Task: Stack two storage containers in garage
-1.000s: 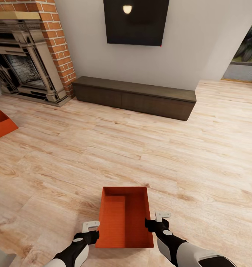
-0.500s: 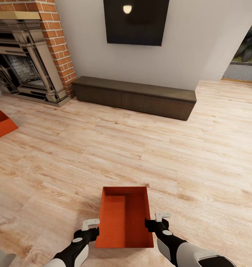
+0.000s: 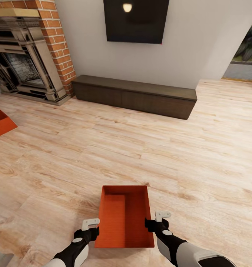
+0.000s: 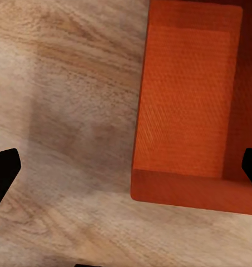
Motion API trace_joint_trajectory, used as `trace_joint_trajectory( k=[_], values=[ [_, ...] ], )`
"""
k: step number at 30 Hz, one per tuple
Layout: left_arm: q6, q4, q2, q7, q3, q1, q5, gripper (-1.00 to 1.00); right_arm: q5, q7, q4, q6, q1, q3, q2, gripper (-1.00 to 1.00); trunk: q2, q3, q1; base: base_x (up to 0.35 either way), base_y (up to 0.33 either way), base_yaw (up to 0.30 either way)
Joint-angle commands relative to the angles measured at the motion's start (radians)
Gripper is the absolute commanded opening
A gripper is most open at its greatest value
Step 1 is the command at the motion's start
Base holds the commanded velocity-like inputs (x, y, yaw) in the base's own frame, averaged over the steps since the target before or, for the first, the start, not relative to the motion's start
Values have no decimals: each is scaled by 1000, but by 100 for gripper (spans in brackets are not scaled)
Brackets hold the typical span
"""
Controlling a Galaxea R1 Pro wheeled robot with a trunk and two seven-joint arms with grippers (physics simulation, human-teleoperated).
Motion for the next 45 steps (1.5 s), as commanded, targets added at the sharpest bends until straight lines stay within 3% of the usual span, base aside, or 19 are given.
trace_joint_trajectory(
  k=[1, 4, 13, 42, 45],
  values=[
    [-4, 1, 0, 2, -1, 0, 7, 100, -6, -4, 1, -3, -1, 8, 0, 100, -8, -4, 4, 0, 0, 0],
    [-4, 1, 0, 2, -12, 0, 6, 100, -6, 1, 1, -3, -1, 8, -1, 100, -29, -13, 15, 0, 0, 0],
    [-8, 1, 1, 1, -150, 0, 7, 100, -5, 42, 1, -3, -1, 10, -4, 100, -92, -41, 50, 0, 0, 0],
    [-10, 1, 2, 2, -162, -1, 13, 100, -6, 69, 1, -3, -1, 10, -5, 100, -295, -132, 161, 0, 0, 0],
    [-10, 1, 2, 2, -161, -1, 17, 100, -9, 72, 1, -3, -1, 9, -6, 100, -295, -132, 161, 0, 0, 0]
  ],
)
